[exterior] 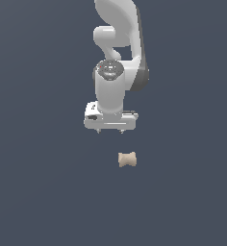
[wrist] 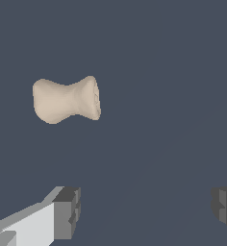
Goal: Pick up the object and move it to a goal position.
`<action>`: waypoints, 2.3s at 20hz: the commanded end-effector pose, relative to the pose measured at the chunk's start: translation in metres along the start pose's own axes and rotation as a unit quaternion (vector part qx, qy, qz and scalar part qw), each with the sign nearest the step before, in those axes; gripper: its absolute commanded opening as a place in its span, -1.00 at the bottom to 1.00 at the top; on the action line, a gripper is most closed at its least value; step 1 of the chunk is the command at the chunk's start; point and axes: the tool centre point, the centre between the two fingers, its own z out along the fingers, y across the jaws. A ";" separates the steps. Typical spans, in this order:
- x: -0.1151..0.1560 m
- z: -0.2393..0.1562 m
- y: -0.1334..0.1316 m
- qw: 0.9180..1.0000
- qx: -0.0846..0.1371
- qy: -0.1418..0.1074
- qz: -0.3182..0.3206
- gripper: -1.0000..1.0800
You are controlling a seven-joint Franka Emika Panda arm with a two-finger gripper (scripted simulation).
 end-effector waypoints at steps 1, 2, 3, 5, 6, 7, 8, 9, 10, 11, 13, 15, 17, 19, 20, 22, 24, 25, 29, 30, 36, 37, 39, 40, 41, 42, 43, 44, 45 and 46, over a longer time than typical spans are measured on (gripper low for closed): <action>0.000 0.000 0.000 1.000 0.000 0.000 0.000 0.92; 0.000 0.000 0.000 1.000 0.000 0.000 0.000 0.92; 0.000 0.000 -0.002 1.000 0.000 -0.001 -0.001 0.92; -0.001 0.002 -0.006 1.000 0.000 -0.003 -0.004 0.92; -0.002 0.002 -0.010 1.000 0.000 -0.005 -0.007 0.92; -0.003 0.003 -0.014 1.000 0.000 -0.008 -0.010 0.92; -0.005 0.004 -0.018 1.000 0.000 -0.010 -0.013 0.92; -0.006 0.005 -0.022 1.000 -0.001 -0.012 -0.017 0.92; -0.007 0.006 -0.025 1.000 -0.001 -0.014 -0.019 0.92; -0.007 0.006 -0.027 1.000 -0.001 -0.015 -0.022 0.92; -0.008 0.007 -0.029 1.000 -0.001 -0.016 -0.025 0.92; -0.008 0.007 -0.028 1.000 -0.001 -0.016 -0.025 0.92; -0.007 0.007 -0.028 1.000 -0.001 -0.016 -0.022 0.92; -0.007 0.007 -0.028 1.000 -0.001 -0.015 -0.016 0.92; -0.006 0.007 -0.028 1.000 -0.001 -0.015 -0.013 0.92; -0.005 0.008 -0.029 1.000 0.000 -0.015 -0.004 0.92; -0.004 0.008 -0.030 1.000 0.000 -0.015 0.008 0.92; -0.003 0.009 -0.030 1.000 0.000 -0.015 0.015 0.92; 0.001 0.011 -0.032 0.999 0.001 -0.014 0.050 0.92; 0.002 0.011 -0.032 0.998 0.001 -0.014 0.060 0.92; 0.011 0.016 -0.036 0.991 0.003 -0.013 0.135 0.92; 0.013 0.017 -0.037 0.989 0.003 -0.013 0.148 0.92; 0.016 0.018 -0.039 0.985 0.004 -0.012 0.175 0.92; 0.018 0.019 -0.040 0.982 0.004 -0.012 0.188 0.92; 0.019 0.020 -0.040 0.979 0.005 -0.012 0.201 0.92; 0.021 0.021 -0.041 0.977 0.005 -0.012 0.214 0.92; 0.022 0.022 -0.042 0.974 0.005 -0.012 0.227 0.92; 0.024 0.022 -0.043 0.971 0.005 -0.011 0.240 0.92; 0.025 0.023 -0.044 0.967 0.006 -0.011 0.253 0.92; 0.027 0.024 -0.044 0.964 0.006 -0.011 0.266 0.92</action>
